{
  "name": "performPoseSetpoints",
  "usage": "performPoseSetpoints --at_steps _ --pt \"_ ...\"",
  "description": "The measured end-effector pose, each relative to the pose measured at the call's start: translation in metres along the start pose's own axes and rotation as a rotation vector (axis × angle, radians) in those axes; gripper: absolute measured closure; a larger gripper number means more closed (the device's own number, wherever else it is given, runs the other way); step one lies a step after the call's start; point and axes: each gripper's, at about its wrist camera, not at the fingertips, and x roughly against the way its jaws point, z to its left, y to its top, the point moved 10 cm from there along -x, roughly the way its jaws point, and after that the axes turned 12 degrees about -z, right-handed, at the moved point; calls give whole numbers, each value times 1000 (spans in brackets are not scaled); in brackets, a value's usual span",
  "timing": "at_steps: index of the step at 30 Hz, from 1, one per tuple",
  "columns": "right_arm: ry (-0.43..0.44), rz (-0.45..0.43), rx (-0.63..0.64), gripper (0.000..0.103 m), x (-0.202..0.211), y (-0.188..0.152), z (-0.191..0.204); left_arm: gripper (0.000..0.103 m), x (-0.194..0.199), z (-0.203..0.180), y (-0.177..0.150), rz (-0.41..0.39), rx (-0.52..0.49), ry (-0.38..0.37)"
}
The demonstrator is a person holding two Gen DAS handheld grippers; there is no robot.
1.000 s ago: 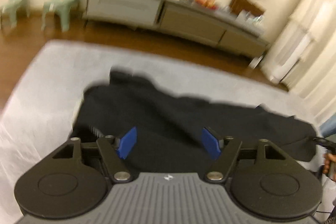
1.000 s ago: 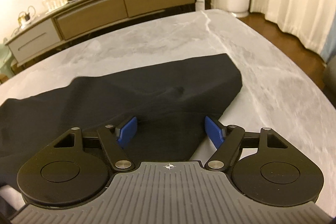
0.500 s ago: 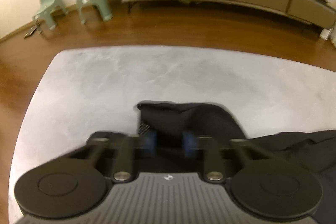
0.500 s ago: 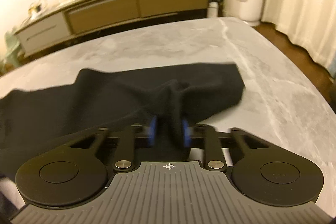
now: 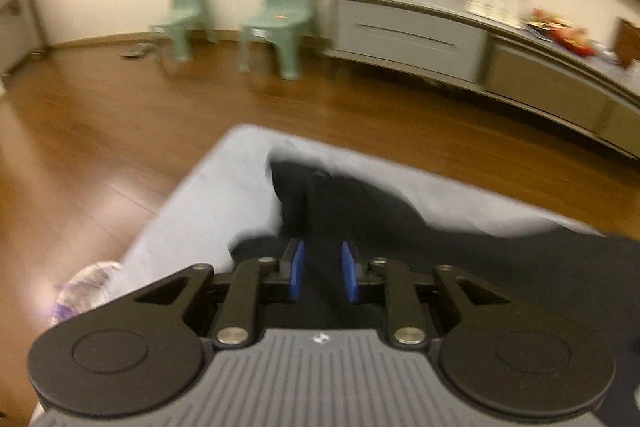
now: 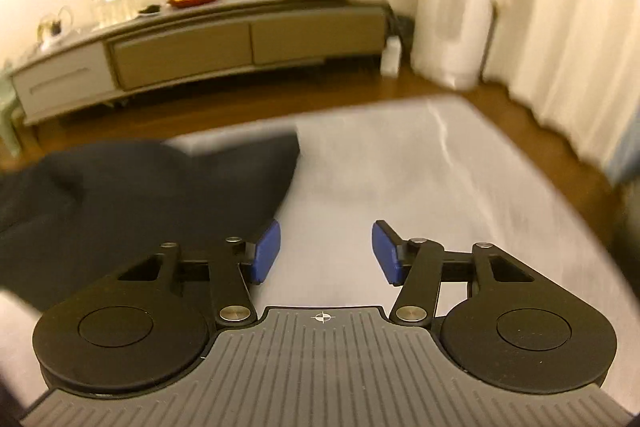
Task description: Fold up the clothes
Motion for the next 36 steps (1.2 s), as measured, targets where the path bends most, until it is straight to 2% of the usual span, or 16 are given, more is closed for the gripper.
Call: performPoseSetpoints --at_steps 2,7,10,12,13,15,18,22,24,27,29,30,32,33,34,36 --pt "94 44 4 24 36 -25 9 70 17 6 -20 -1 14 -43" --pt "248 121 93 6 115 -83 50 56 67 15 -64 -8 141 -163" --pt "285 150 163 10 143 -118 73 49 72 33 -80 -35 263 -170" --pt "263 181 221 45 143 -132 78 49 66 48 -95 -6 344 -170" --pt "251 196 250 53 143 -140 80 49 63 54 -100 20 392 -176" --pt "231 197 302 91 146 -135 78 49 64 61 -96 25 437 -204" --pt "149 81 385 99 161 -95 55 44 70 69 -88 -5 483 -234" --pt "-170 -143 501 98 185 -26 -1 37 68 73 -76 -12 529 -248" --pt "-254 -134 456 95 179 -23 -23 34 63 75 -78 6 551 -249" --pt "-229 -98 302 73 162 -53 -32 34 52 68 -92 74 574 -270" --pt "-213 -64 176 68 148 -85 -38 32 45 55 -101 119 552 -300" --pt "-201 17 131 69 138 -100 -40 28 42 44 -105 134 506 -312" --pt "-162 0 90 63 137 -95 -40 25 38 23 -112 156 414 -322" --pt "-142 -19 71 43 138 -90 -40 25 37 15 -116 163 369 -320" --pt "-164 -30 86 37 138 -89 -43 24 34 12 -119 157 347 -289" --pt "-181 -20 121 38 136 -92 -46 23 27 7 -125 146 304 -227"
